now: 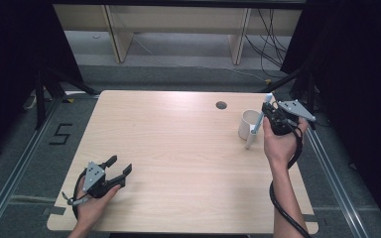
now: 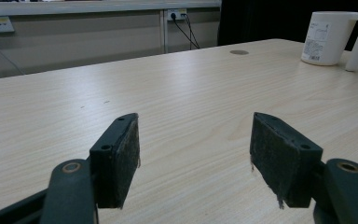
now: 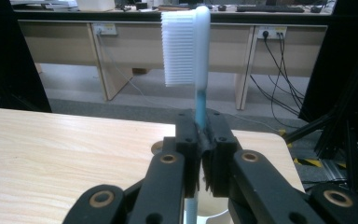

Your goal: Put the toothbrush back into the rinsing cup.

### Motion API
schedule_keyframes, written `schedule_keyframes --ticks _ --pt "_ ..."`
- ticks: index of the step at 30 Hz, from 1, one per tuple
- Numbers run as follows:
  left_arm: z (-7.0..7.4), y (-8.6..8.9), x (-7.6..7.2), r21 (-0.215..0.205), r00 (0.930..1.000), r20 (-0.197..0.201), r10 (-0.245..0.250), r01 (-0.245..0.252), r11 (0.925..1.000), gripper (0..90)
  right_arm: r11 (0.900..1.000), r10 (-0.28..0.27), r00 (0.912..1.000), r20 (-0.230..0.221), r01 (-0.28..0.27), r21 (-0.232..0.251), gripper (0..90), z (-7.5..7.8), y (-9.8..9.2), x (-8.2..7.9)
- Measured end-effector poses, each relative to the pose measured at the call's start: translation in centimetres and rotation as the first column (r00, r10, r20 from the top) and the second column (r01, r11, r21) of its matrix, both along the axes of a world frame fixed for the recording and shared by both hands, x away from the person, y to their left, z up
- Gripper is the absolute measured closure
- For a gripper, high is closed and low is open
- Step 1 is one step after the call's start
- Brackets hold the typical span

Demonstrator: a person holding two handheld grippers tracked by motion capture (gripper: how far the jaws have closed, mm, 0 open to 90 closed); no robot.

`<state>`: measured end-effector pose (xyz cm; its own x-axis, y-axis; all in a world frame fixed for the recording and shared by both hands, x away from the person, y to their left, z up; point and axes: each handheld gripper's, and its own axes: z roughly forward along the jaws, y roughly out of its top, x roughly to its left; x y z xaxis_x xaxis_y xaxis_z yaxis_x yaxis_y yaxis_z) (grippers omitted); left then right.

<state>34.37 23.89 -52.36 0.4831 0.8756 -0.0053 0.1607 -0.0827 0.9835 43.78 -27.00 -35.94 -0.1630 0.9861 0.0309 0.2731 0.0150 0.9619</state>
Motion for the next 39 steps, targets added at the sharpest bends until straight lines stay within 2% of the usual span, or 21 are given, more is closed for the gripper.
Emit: schedule_keyframes --ticks 8,9,10,13,15,18,19,21,22,25,26,27,30,31,34,38,39 --pt "-0.1 0.0 0.1 -0.011 0.9999 0.011 -0.006 0.006 0.9999 32.7 1.0 0.003 1.0 -0.005 -0.003 -0.015 86.1 -0.7 0.1 0.5" --pt "0.0 0.0 0.0 -0.003 1.0 0.0 -0.001 0.001 1.0 32.7 1.0 0.007 0.9999 -0.011 -0.007 -0.012 86.1 -0.8 0.2 0.5" --pt "0.0 0.0 0.1 -0.008 1.0 0.008 -0.004 0.004 1.0 32.7 1.0 -0.005 0.9996 -0.028 0.005 0.011 86.1 -0.8 0.4 0.4" --pt "-0.1 0.0 0.1 -0.014 0.9998 0.017 -0.009 0.009 0.9999 32.7 1.0 0.002 0.9999 -0.012 -0.002 -0.014 86.2 -1.0 0.3 0.7" --pt "-0.1 0.0 0.1 -0.014 0.9998 0.017 -0.009 0.009 0.9999 32.7 1.0 0.004 0.9998 -0.018 -0.005 -0.02 86.1 -1.2 0.4 0.8" --pt "-0.1 0.0 0.1 -0.015 0.9998 0.017 -0.009 0.01 0.9998 32.7 1.0 0.001 0.9995 -0.032 -0.001 -0.001 86.1 -1.3 0.5 0.9" --pt "-0.1 0.0 0.1 -0.014 0.9998 0.017 -0.01 0.01 0.9999 32.7 1.0 -0.002 0.9997 -0.025 0.002 -0.017 86.1 -1.4 0.5 0.9" --pt "-0.1 0.0 0.1 -0.015 0.9997 0.019 -0.012 0.012 0.9998 32.7 1.0 -0.003 0.9995 -0.031 0.002 -0.005 86.1 -1.5 0.5 0.9" --pt "0.0 0.1 0.0 -0.007 1.0 0.004 -0.005 0.005 1.0 32.6 1.0 -0.009 0.9997 -0.024 0.009 -0.012 86.1 -1.6 0.5 1.0" --pt "0.0 0.1 0.0 -0.008 1.0 0.002 -0.002 0.002 1.0 32.6 1.0 0.0 0.9998 -0.019 -0.001 -0.021 86.1 -1.7 0.4 1.2" --pt "-0.1 0.0 0.2 -0.017 0.9998 0.019 -0.01 0.011 0.9998 32.6 1.0 -0.003 0.9998 -0.019 0.003 -0.019 86.1 -1.8 0.4 1.2" --pt "-0.1 0.0 0.1 -0.013 0.9998 0.019 -0.011 0.011 0.9999 32.6 1.0 -0.007 0.9994 -0.033 0.006 -0.013 86.1 -1.8 0.5 1.1" --pt "-0.1 0.0 0.1 -0.016 0.9997 0.019 -0.012 0.012 0.9998 32.6 1.0 -0.006 0.9998 -0.02 0.006 -0.025 86.1 -2.2 0.5 1.3" --pt "0.0 0.1 0.0 -0.009 1.0 0.0 -0.004 0.004 1.0 32.6 1.0 -0.005 0.9995 -0.031 0.004 -0.024 86.0 -2.3 0.5 1.4" --pt "0.0 0.1 0.0 -0.012 1.0 0.0 -0.004 0.004 0.9999 32.6 1.0 -0.01 0.9995 -0.031 0.009 -0.025 86.0 -2.5 0.4 1.4" --pt "-0.1 0.0 0.2 -0.017 0.9998 0.018 -0.012 0.012 0.9998 32.6 1.0 -0.007 0.9995 -0.031 0.006 -0.025 86.0 -2.9 0.5 1.6" --pt "-0.1 0.0 0.2 -0.017 0.9998 0.017 -0.012 0.012 0.9998 32.6 1.0 -0.01 0.9989 -0.046 0.01 -0.015 86.0 -3.1 0.6 1.5"
